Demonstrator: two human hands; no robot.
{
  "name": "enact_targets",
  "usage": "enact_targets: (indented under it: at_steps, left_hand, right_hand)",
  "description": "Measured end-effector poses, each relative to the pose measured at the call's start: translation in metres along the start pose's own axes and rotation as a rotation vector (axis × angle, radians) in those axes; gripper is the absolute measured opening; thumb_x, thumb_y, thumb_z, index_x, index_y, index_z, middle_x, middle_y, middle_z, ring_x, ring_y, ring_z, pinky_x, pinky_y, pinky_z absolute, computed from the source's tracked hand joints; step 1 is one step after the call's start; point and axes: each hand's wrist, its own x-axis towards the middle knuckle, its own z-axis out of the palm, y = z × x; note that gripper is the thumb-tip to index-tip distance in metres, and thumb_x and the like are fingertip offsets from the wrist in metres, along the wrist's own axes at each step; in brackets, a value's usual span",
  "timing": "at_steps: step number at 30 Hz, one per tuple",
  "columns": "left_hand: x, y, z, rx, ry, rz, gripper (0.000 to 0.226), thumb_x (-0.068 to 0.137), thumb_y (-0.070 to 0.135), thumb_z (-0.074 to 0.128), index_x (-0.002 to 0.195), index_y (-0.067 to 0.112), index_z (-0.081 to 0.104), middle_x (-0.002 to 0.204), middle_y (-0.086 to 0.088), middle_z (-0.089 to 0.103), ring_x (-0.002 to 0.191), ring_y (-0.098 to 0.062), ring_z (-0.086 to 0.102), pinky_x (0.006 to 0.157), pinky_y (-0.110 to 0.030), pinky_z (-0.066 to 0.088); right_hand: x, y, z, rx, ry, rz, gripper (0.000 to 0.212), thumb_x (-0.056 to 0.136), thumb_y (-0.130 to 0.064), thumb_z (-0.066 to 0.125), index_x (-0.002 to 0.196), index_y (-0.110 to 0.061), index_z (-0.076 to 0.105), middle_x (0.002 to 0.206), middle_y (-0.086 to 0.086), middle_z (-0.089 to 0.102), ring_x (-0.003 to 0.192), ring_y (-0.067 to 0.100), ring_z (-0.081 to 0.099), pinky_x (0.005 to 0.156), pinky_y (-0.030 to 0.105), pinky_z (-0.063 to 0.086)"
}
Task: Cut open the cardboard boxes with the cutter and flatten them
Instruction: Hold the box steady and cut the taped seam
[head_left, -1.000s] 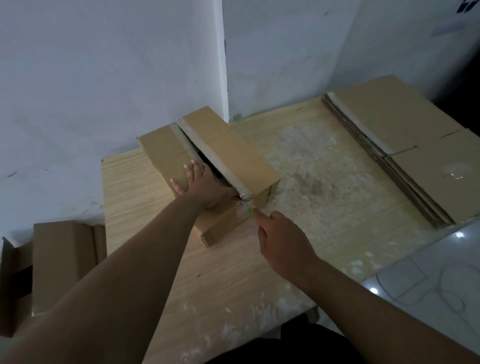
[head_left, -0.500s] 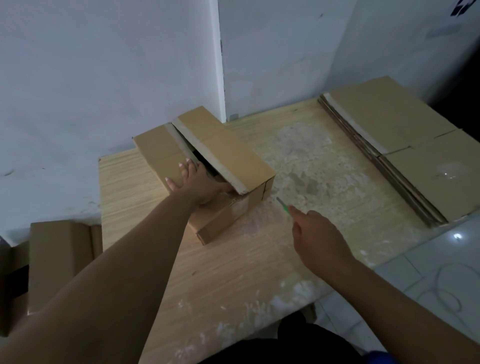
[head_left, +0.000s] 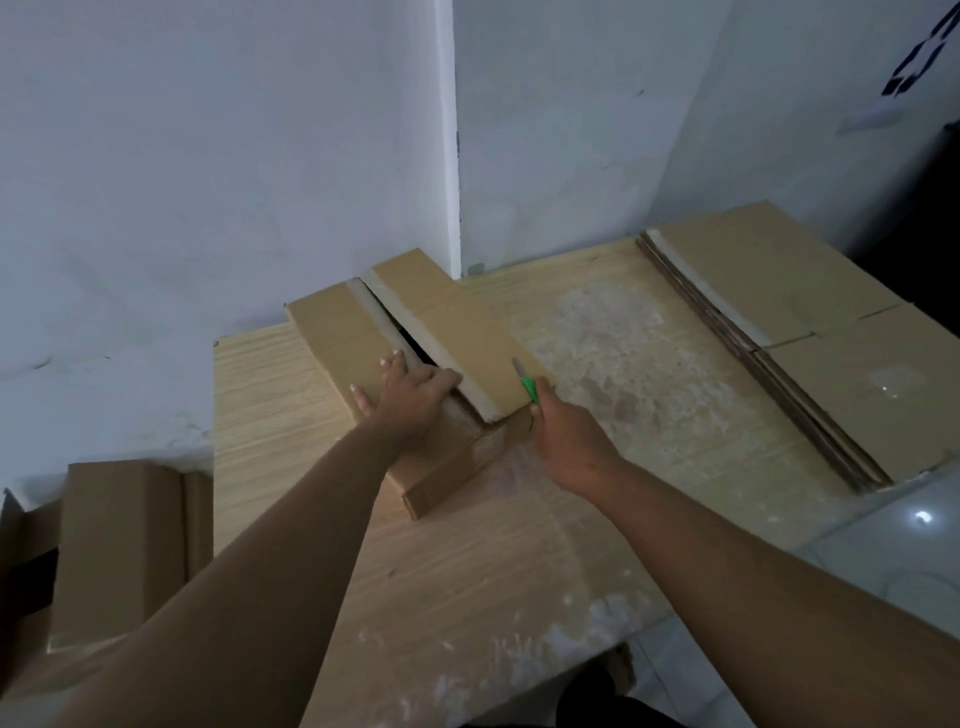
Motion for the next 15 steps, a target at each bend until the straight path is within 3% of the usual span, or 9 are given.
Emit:
enact_targets:
  at_steps: [4, 6, 8, 12, 15]
  left_hand:
    - [0.001, 0.012, 0.002, -0.007, 0.097, -0.059, 0.056, 0.094, 0.069, 0.053, 0.119, 0.023, 0.073, 0.171, -0.007, 0.012, 0.159, -0.026, 0.000, 0.122, -0.058, -0.016]
    - [0.004, 0.020, 0.007, 0.051, 0.100, -0.090, 0.049, 0.091, 0.064, 0.063, 0.114, 0.021, 0.073, 0.169, -0.010, 0.014, 0.159, -0.028, 0.003, 0.123, -0.059, -0.013]
    - [0.009, 0.026, 0.011, 0.124, 0.048, -0.078, 0.050, 0.090, 0.058, 0.068, 0.121, 0.018, 0.067, 0.167, -0.011, 0.015, 0.157, -0.030, 0.005, 0.122, -0.063, -0.012]
    - [0.008, 0.030, 0.006, 0.287, -0.083, 0.091, 0.047, 0.089, 0.051, 0.072, 0.120, 0.017, 0.063, 0.162, -0.011, 0.016, 0.153, -0.031, 0.011, 0.121, -0.069, -0.002]
    - [-0.001, 0.031, -0.007, 0.557, -0.274, 0.294, 0.048, 0.084, 0.052, 0.077, 0.122, 0.025, 0.066, 0.157, -0.006, 0.023, 0.146, -0.033, 0.022, 0.121, -0.056, 0.019]
  right_hand:
    - [-0.010, 0.001, 0.011, 0.078, -0.034, 0.013, 0.056, 0.108, -0.022, 0.031, 0.160, -0.020, 0.011, 0.100, 0.019, 0.064, 0.075, 0.027, 0.057, 0.053, 0.031, 0.036]
    - [-0.009, 0.001, 0.009, 0.141, 0.012, 0.029, 0.052, 0.109, -0.026, 0.030, 0.159, -0.020, 0.018, 0.103, 0.017, 0.065, 0.078, 0.028, 0.059, 0.055, 0.031, 0.038]
    - [-0.012, 0.001, 0.005, 0.113, 0.130, 0.015, 0.049, 0.108, -0.030, 0.029, 0.157, -0.020, 0.030, 0.104, 0.014, 0.068, 0.084, 0.030, 0.063, 0.063, 0.035, 0.048]
    - [-0.010, 0.001, -0.020, -0.114, 0.330, -0.183, 0.051, 0.107, -0.034, 0.032, 0.156, -0.019, 0.029, 0.104, 0.008, 0.067, 0.086, 0.029, 0.064, 0.064, 0.036, 0.048]
    - [0.017, -0.001, -0.044, -0.257, 0.313, -0.263, 0.046, 0.106, -0.034, 0.034, 0.149, -0.018, 0.036, 0.111, 0.009, 0.064, 0.093, 0.031, 0.063, 0.070, 0.039, 0.052]
